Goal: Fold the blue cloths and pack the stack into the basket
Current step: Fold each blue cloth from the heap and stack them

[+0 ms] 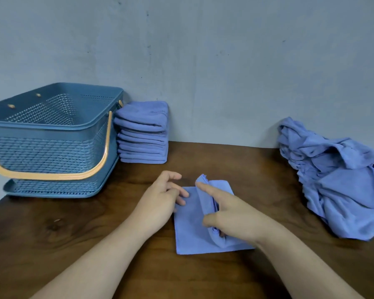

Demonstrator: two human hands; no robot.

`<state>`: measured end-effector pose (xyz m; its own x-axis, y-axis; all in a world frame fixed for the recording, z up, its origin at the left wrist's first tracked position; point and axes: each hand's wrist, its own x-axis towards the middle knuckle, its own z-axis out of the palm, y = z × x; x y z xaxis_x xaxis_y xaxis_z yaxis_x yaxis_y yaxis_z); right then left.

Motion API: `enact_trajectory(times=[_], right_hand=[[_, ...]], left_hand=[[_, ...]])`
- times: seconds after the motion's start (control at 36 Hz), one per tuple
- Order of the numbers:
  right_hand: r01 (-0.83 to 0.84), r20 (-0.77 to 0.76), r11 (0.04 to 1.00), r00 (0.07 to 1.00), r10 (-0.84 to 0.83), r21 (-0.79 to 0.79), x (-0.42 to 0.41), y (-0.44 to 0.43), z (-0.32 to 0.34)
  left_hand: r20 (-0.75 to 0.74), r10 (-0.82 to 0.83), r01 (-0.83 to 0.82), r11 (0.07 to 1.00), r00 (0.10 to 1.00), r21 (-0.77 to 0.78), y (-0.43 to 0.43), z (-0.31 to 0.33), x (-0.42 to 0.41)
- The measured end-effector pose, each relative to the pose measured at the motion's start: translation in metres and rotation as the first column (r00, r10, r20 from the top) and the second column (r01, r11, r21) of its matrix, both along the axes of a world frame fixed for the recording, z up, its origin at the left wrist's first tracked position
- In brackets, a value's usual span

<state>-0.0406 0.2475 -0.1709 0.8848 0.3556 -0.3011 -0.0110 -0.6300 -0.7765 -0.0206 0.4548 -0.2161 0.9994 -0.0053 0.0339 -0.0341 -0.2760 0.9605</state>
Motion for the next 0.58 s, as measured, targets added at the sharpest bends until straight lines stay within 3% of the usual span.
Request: enact_trajectory(times=[0.17, 0.31, 0.39, 0.44, 0.5, 0.58], right_hand=[[0.004, 0.031, 0.999, 1.0, -0.005, 0.054, 0.003, 0.0, 0.0], [-0.061, -0.002, 0.985, 0.998, 0.062, 0.162, -0.003, 0.007, -0.001], [0.048, 0.042, 0.915, 0.997, -0.071, 0.401, -0.004, -0.003, 0.011], [0.101, 0.155, 0.874, 0.968, -0.196, 0.476, 0.003, -0.017, 0.015], [0.119, 0.384, 0.924, 0.884, -0.265, 0.363, 0.014, -0.034, 0.008], [0.052, 0.618, 0.996, 0.782, -0.082, 0.067, 0.026, -0.055, -0.016]], left_hand=[[-0.021, -0.006, 0.006, 1.0, 1.0, 0.016, -0.001, 0.0, 0.001], [-0.038, 0.014, -0.016, 0.998, 0.999, -0.065, 0.0, 0.001, 0.003], [-0.019, 0.071, -0.071, 0.997, 0.997, -0.019, 0.001, 0.002, 0.002], [-0.013, 0.066, -0.065, 0.996, 0.998, 0.06, 0.0, 0.005, 0.0], [-0.021, 0.021, -0.019, 0.994, 1.0, 0.105, -0.001, 0.007, -0.003], [-0.01, -0.01, 0.011, 0.993, 1.0, 0.121, -0.001, 0.003, -0.003]])
